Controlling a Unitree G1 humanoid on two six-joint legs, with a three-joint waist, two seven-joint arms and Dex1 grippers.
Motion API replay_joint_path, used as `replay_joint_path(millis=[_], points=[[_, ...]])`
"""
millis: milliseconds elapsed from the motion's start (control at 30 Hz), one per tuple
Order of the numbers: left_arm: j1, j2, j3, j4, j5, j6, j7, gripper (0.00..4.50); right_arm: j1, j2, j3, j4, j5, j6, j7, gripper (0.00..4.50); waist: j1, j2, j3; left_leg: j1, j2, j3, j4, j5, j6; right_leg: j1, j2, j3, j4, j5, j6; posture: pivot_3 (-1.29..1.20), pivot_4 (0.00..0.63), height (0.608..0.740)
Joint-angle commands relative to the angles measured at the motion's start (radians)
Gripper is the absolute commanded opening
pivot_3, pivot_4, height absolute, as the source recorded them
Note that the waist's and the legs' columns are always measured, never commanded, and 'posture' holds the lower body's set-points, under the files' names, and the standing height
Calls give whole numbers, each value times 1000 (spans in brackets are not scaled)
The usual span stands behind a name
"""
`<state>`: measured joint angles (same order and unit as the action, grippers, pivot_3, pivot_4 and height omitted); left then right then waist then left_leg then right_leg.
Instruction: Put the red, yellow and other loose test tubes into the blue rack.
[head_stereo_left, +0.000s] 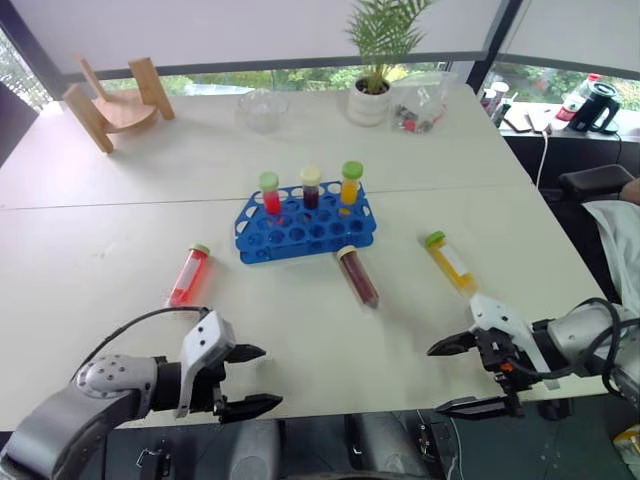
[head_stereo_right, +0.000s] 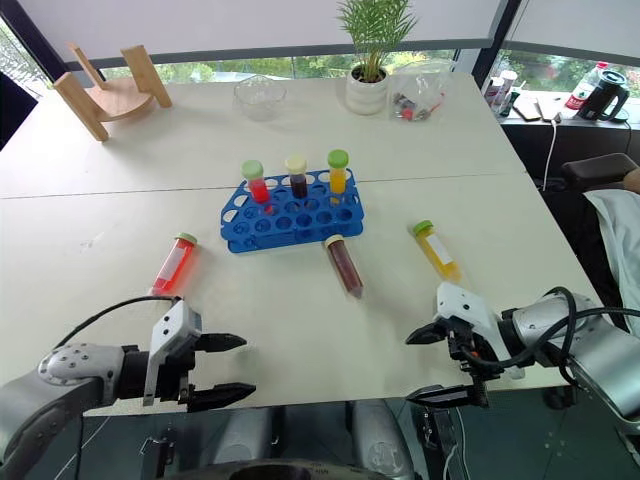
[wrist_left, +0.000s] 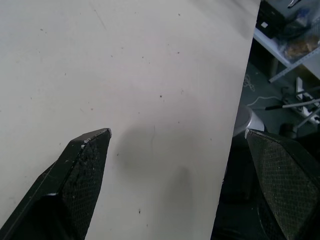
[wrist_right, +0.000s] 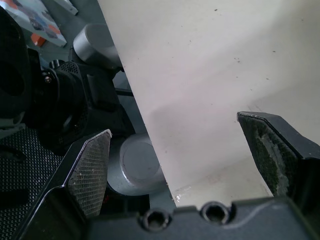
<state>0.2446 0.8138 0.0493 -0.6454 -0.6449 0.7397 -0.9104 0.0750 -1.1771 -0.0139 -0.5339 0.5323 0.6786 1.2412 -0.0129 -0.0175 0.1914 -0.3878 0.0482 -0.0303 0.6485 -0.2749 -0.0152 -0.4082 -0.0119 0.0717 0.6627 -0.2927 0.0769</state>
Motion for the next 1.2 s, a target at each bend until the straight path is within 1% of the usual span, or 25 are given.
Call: replay_joint_path(millis=[33, 200, 500, 633, 767, 833, 867, 933, 1000, 1033, 1067, 1100, 1167, 1200], points=[[-17, 0, -12, -3, -1, -6, 6, 4435, -7, -1, 3, -5, -4, -14, 6, 4500, 0, 0, 0, 0, 0, 0, 0, 0, 0, 0, 0, 0, 0, 0, 0, 0, 150, 740], [-47, -12, -39, 6, -10, -1, 9, 4435, -15, 7, 18, 7, -27, -23, -4, 4500, 0, 0, 0, 0, 0, 0, 0, 0, 0, 0, 0, 0, 0, 0, 0, 0, 150, 740], [-92, -34, -96, 26, 47, -33, 40, 4435, -31, 15, 11, 25, -33, -19, -15, 4500, 0, 0, 0, 0, 0, 0, 0, 0, 0, 0, 0, 0, 0, 1, 2, 0, 150, 740], [-156, -66, -90, 49, 19, -7, 55, 4435, -74, 22, 8, 35, -29, 1, -29, 4500, 0, 0, 0, 0, 0, 0, 0, 0, 0, 0, 0, 0, 0, 1, 2, 0, 150, 740], [-206, -61, -103, 83, 55, -6, 64, 4435, -112, 8, -28, 25, 0, 67, -50, 4500, 2, 0, 0, 0, 0, 0, 1, 0, 0, 1, 0, 0, 0, 2, 3, 0, 150, 740], [-227, -62, -98, 92, 45, 1, 63, 4435, -124, -8, -62, 15, 32, 120, -55, 4500, 1, 0, 0, 0, 0, 0, 0, 0, 0, 1, 0, 0, 0, 2, 3, 0, 150, 740], [-237, -66, -83, 89, 9, 24, 58, 4435, -140, -10, -82, 12, 54, 148, -60, 4500, 1, 0, 0, 0, 0, 0, 0, 0, 0, 0, 0, 0, 0, 2, 3, 0, 150, 740], [-265, -85, -32, 74, -123, 93, 47, 4435, -230, 7, -151, 22, 160, 233, -78, 4500, -1, 0, 0, 0, 0, -1, 0, 0, 0, 0, 0, 0, 1, 2, 3, 0, 150, 740], [-303, -81, -25, 67, -153, 110, 38, 4435, -362, 21, -201, 72, 262, 330, -100, 4500, -5, 3, 1, 0, 0, 0, 1, 0, 0, 0, 0, 0, 2, 2, 3, 0, 150, 740], [-323, -68, -32, 70, -143, 106, 31, 4435, -429, 19, -198, 104, 273, 362, -116, 4500, -5, 3, 1, 0, 0, 0, 1, 0, 0, 0, 0, 0, 2, 2, 3, 0, 150, 740], [-361, -51, -56, 73, -115, 96, 19, 4435, -505, 3, -169, 164, 240, 361, -121, 4500, -4, 3, 1, 1, 0, 0, 1, 0, 0, 1, 0, 0, 2, 2, 3, 0, 150, 740], [-416, -19, -69, 88, -77, 67, -9, 4435, -626, -9, -96, 245, 177, 386, -142, 4500, -4, 3, 1, 1, 0, -1, 1, 0, 0, 1, 0, 0, 2, 2, 2, 0, 150, 740], [-540, 51, -83, 127, 1, -4, -70, 4435, -855, -9, 98, 421, 10, 414, -165, 4500, -4, 3, 2, 1, 0, 0, 2, 0, -1, 1, 0, 0, 2, 1, 0, 0, 150, 740], [-582, 75, -86, 142, 28, -32, -88, 4435, -932, -5, 181, 484, -42, 443, -156, 4500, -4, 3, 2, 0, 0, 0, 0, 2, -2, -2, 0, 0, 1, 1, -3, 0, 150, 740]])
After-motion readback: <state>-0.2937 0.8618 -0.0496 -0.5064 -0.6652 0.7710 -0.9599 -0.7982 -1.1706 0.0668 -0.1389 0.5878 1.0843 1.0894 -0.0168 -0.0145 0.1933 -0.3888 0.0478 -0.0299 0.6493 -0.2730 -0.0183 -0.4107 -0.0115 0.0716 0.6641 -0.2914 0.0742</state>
